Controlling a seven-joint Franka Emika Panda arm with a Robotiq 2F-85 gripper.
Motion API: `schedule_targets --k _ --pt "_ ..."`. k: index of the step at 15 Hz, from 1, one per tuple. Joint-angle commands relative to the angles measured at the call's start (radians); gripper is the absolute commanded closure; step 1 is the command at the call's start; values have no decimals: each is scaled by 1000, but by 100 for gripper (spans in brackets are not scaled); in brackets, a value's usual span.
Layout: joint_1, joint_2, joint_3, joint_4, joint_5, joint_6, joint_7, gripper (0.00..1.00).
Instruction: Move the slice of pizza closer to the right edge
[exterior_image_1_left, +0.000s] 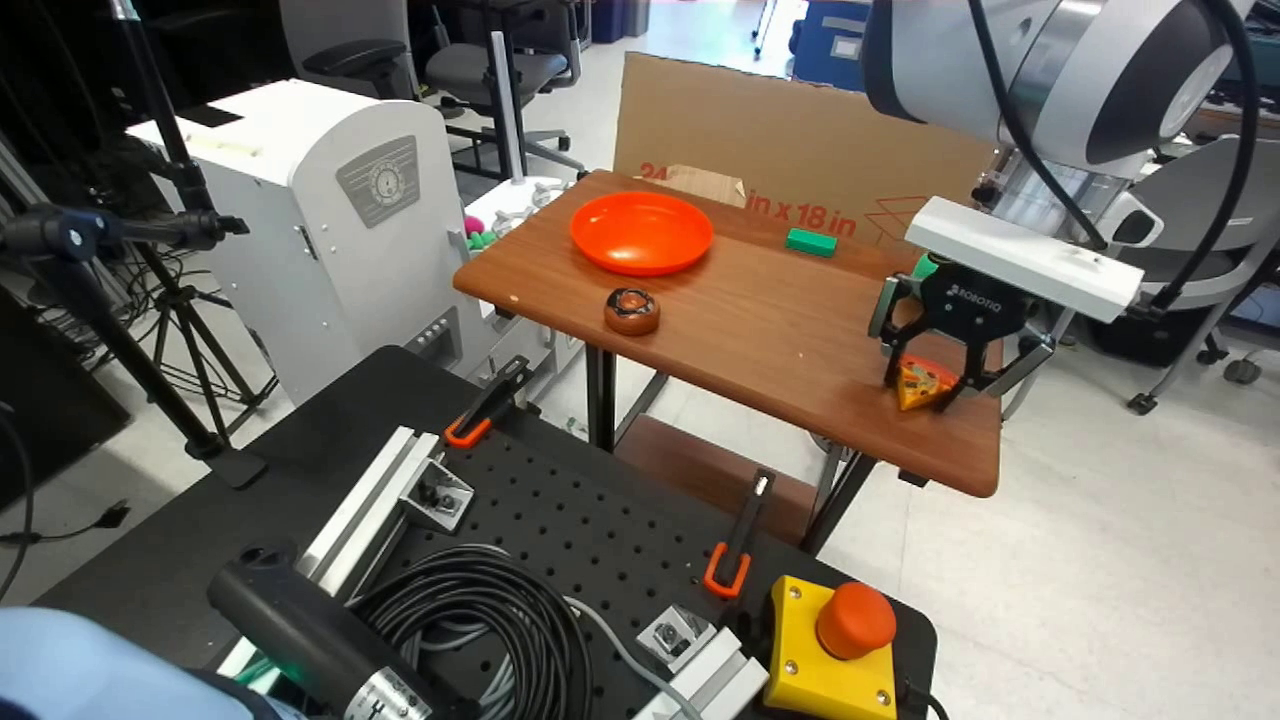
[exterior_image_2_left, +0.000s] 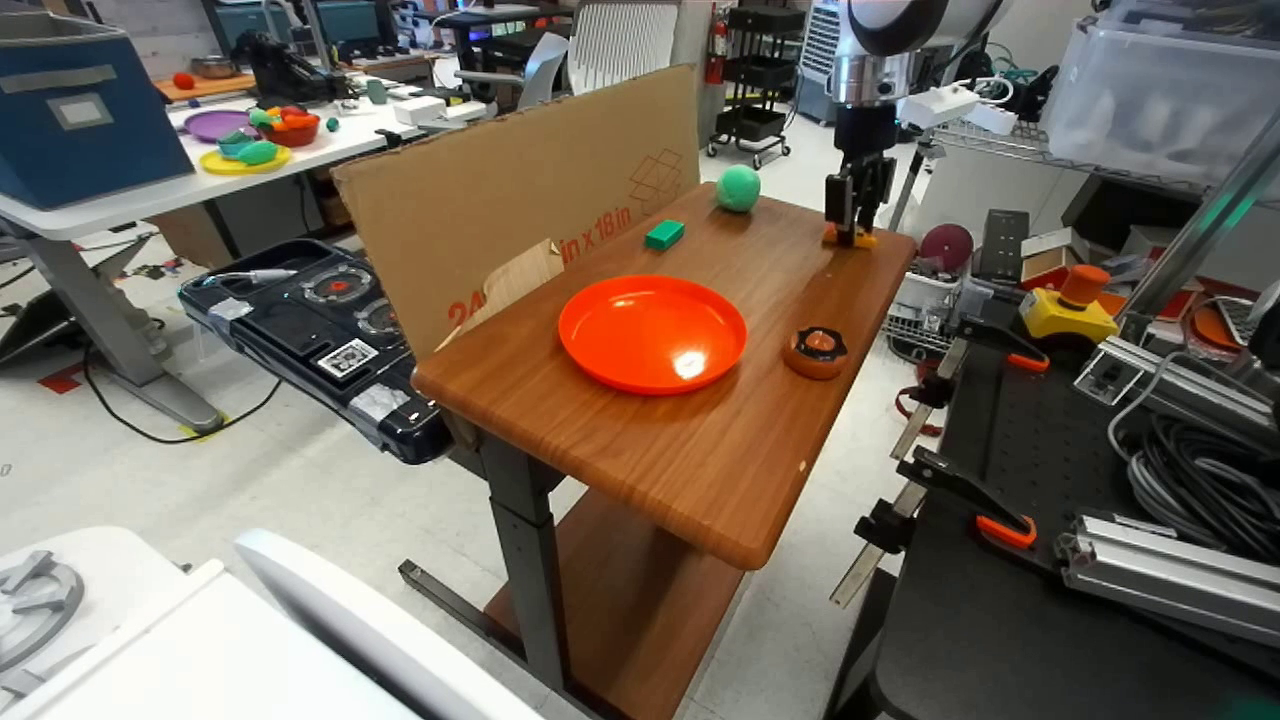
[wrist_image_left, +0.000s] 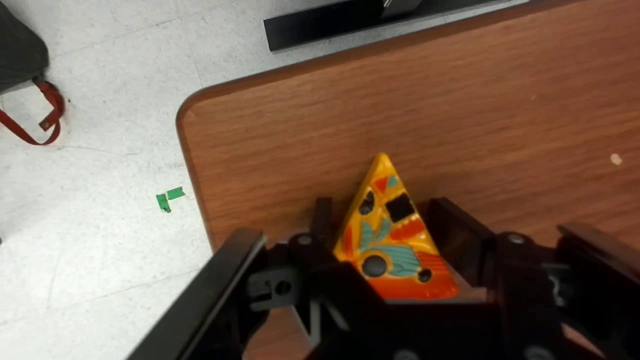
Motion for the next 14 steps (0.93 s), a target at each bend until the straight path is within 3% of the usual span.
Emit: schedule_targets --k 1,3,6,9,10,14 --pt "6 16 -9 36 -5 -60 1 23" --pt "4 -20 -8 7 -4 -69 -9 20" --pt "-1 -94 1 -39 19 -84 -15 1" --pt "-13 -243 14 -138 63 -91 -45 0" --pt "7 -111 -6 -36 33 -76 -11 0" --pt "12 -231 -11 -118 47 -86 -20 0"
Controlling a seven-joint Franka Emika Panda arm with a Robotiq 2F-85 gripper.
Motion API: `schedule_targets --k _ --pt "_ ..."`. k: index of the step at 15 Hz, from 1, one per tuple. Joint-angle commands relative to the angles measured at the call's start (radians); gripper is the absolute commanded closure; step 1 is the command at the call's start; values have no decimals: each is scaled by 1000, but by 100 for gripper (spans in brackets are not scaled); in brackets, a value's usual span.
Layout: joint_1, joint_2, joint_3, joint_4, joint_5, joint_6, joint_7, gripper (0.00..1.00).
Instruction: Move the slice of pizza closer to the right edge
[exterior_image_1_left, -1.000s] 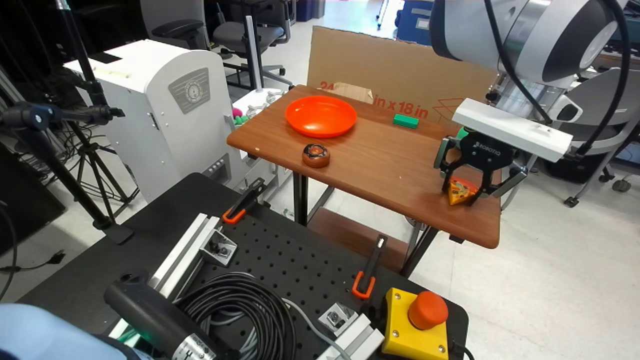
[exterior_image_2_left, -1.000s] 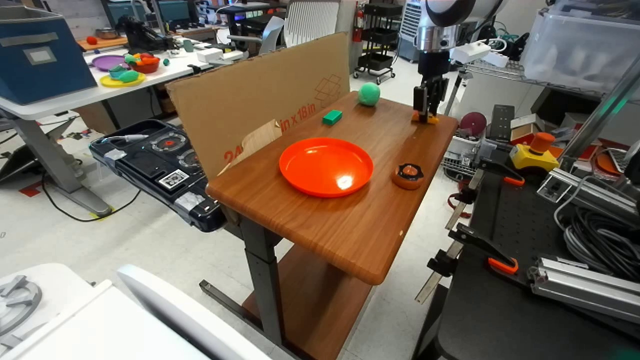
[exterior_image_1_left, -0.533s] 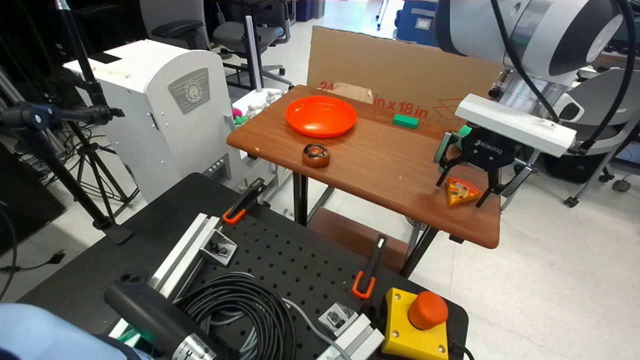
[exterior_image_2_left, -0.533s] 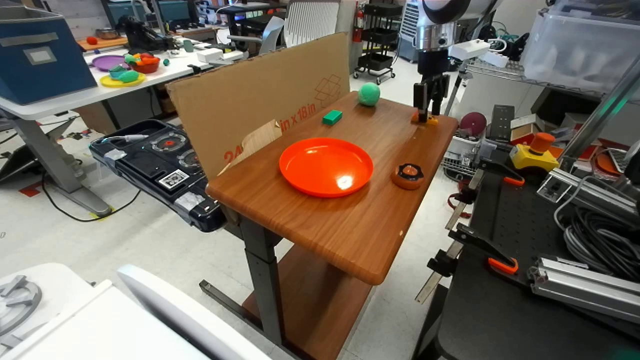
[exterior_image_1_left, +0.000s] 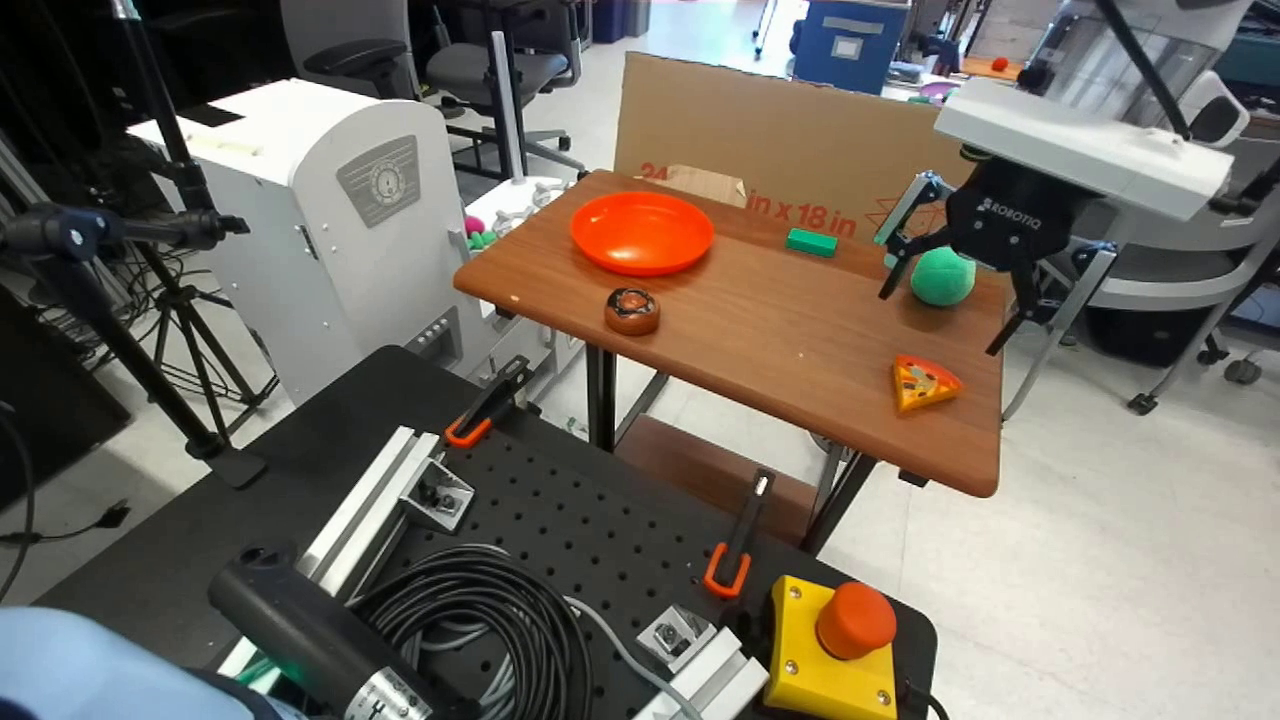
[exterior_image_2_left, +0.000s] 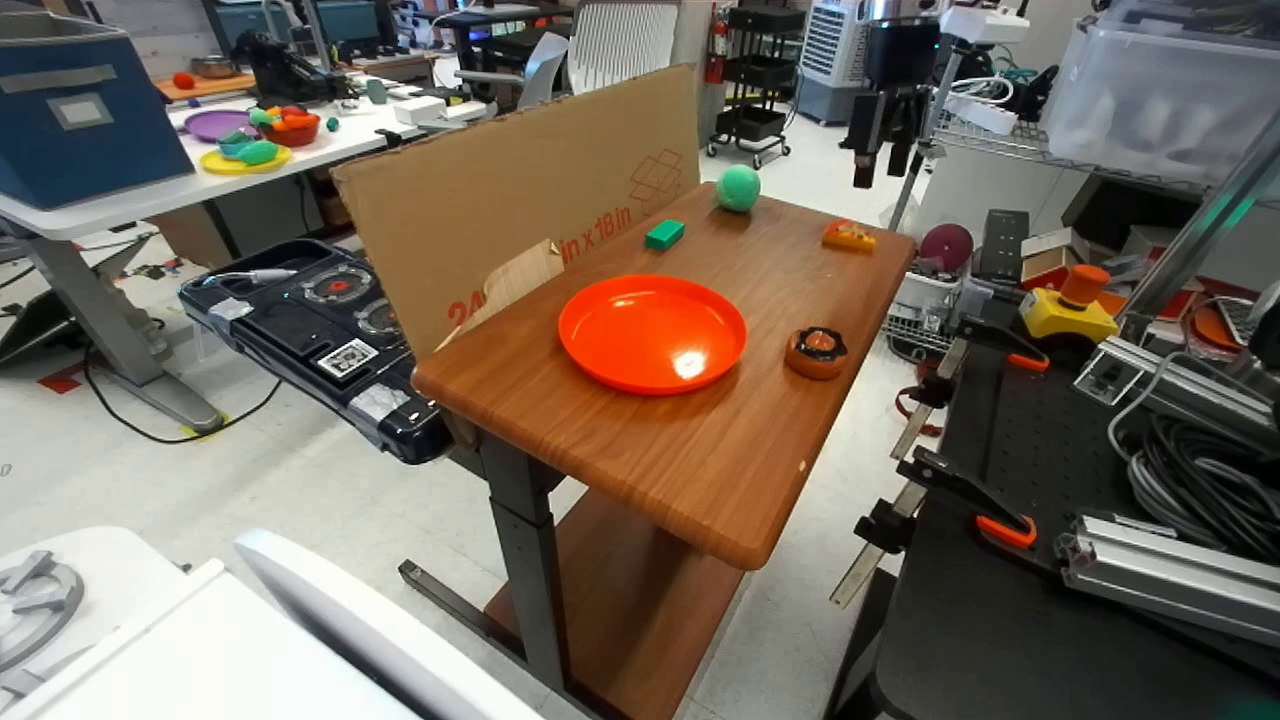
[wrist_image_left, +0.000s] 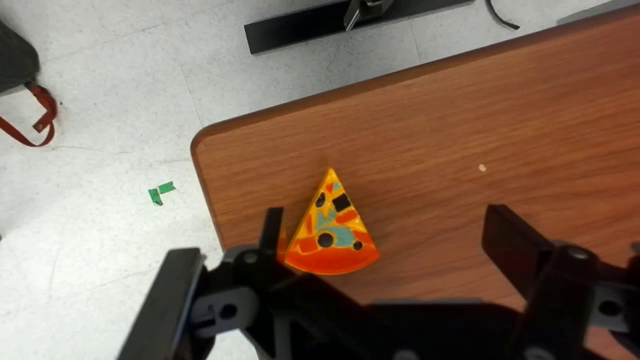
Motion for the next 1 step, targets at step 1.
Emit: schedule_targets --k 1 --pt "12 -2 -13 -3 5 -3 -4 0"
